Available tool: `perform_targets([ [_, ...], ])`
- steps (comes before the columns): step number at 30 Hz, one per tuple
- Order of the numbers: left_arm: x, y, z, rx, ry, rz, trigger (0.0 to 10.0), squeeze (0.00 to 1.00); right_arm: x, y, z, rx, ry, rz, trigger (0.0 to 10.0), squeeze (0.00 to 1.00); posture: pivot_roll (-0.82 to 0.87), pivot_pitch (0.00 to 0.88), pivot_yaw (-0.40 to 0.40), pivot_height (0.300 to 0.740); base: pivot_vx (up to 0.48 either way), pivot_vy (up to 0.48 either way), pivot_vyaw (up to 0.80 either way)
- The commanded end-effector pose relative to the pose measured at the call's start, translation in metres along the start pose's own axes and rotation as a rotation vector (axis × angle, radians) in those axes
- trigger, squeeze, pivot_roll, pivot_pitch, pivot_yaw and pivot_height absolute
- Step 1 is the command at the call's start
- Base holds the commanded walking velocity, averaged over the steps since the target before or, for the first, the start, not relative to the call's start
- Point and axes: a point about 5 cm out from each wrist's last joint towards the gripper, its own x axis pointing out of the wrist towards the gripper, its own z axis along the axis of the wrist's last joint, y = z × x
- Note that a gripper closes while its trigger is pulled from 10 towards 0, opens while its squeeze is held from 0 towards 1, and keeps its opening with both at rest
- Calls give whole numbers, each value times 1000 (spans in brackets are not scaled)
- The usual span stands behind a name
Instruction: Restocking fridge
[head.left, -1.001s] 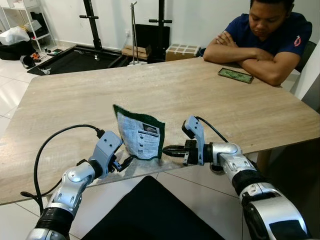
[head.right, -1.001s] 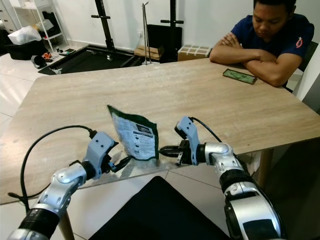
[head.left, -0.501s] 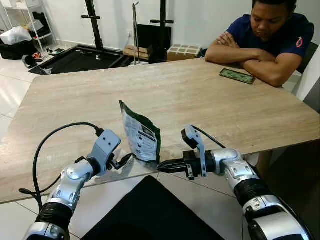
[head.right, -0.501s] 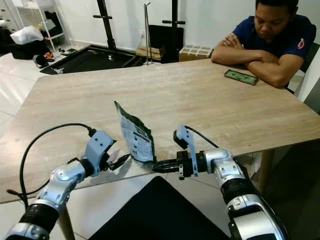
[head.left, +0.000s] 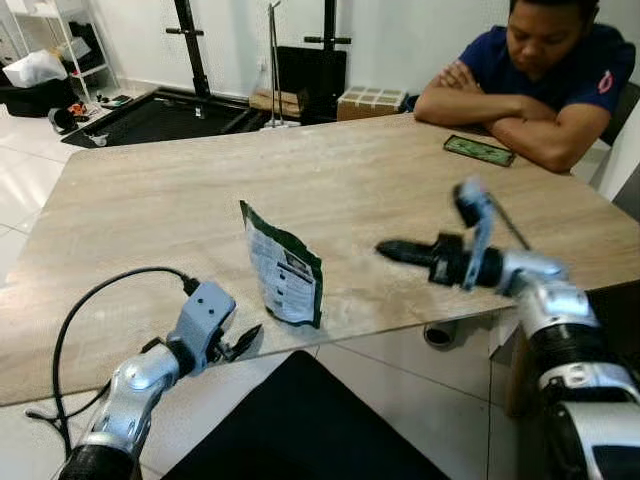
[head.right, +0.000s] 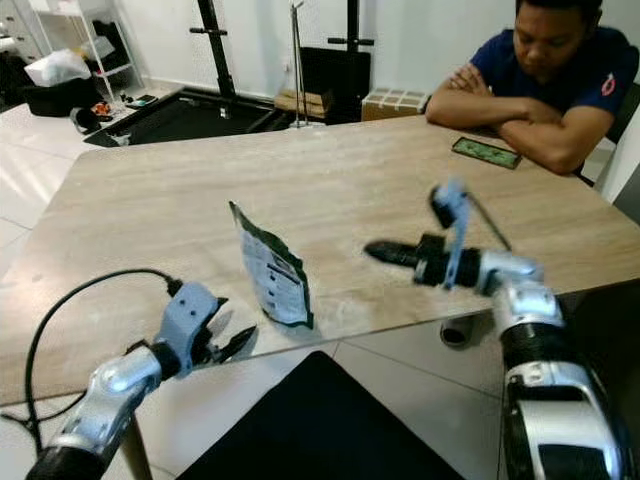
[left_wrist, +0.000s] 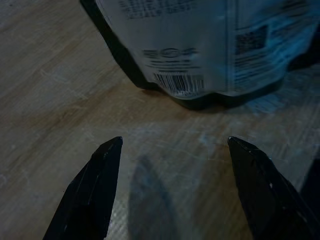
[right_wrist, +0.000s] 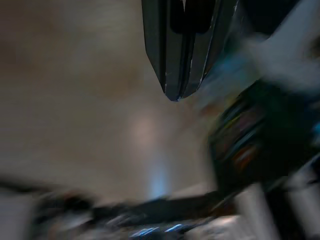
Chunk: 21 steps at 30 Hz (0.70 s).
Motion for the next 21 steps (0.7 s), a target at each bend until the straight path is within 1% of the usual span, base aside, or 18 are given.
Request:
perform_targets([
  [1,-6,-7,-13,-15,67,-27,10000,0,0,-7,11,-23,-58,-84,10000,0,-82,23,36,740,0,0,0],
  [2,-5,-11,-12,-24,61,-33,10000,0,2,-11,25,-18,-114,-120,10000,0,-84,28,40,740,0,0,0],
  [3,-5,-11,-12,-24,61,-33,10000,0,2,-11,25,-18,-114,-120,10000,0,-84,28,40,740,0,0,0],
  [4,-4,-15,-11,-31,56,-38,10000,0,5,-10,35,-11,-156,-110,10000,145,-85,28,41,740,0,0,0],
  [5,-4,-15,-11,-31,56,-38,10000,0,5,-10,35,-11,-156,-110,10000,145,-85,28,41,740,0,0,0],
  [6,-2,-20,-10,-39,50,-45,10000,0,11,-2,41,-9,-161,-40,10000,875,-83,33,45,740,0,0,0],
  [7,0,-24,-8,-46,42,-50,10000,0,19,9,42,-9,-150,44,10000,1000,-84,33,46,740,0,0,0],
  [8,2,-27,-6,-52,33,-53,10000,0,24,20,44,-8,-138,114,10000,1000,-83,35,45,740,0,0,0],
  [9,3,-28,-4,-56,28,-54,10000,0,28,28,44,-5,-130,155,10000,1000,-83,35,45,740,0,0,0],
  [10,3,-28,-4,-56,28,-54,10000,0,28,28,44,-5,-130,155,10000,1000,-83,35,45,740,0,0,0],
  [13,5,-29,0,-67,0,-36,10000,0,40,44,46,-3,-110,233,10000,1000,-82,37,45,740,0,0,0],
  [15,5,-29,0,-67,0,-36,10000,0,40,44,46,-3,-110,233,10000,1000,-82,37,45,740,0,0,0],
  [17,6,-28,2,-60,-12,-13,10000,0,50,55,45,-30,-90,266,10000,1000,-80,39,45,740,0,0,0],
  [18,6,-28,2,-60,-12,-13,10000,0,50,55,45,-30,-90,266,10000,1000,-80,39,45,740,0,0,0],
  [20,5,-27,2,-49,-9,0,10000,0,59,62,43,-89,-61,262,10000,1000,-80,39,44,740,0,0,0],
  [21,5,-27,2,-49,-9,0,10000,0,59,62,43,-89,-61,262,10000,1000,-80,39,44,740,0,0,0],
])
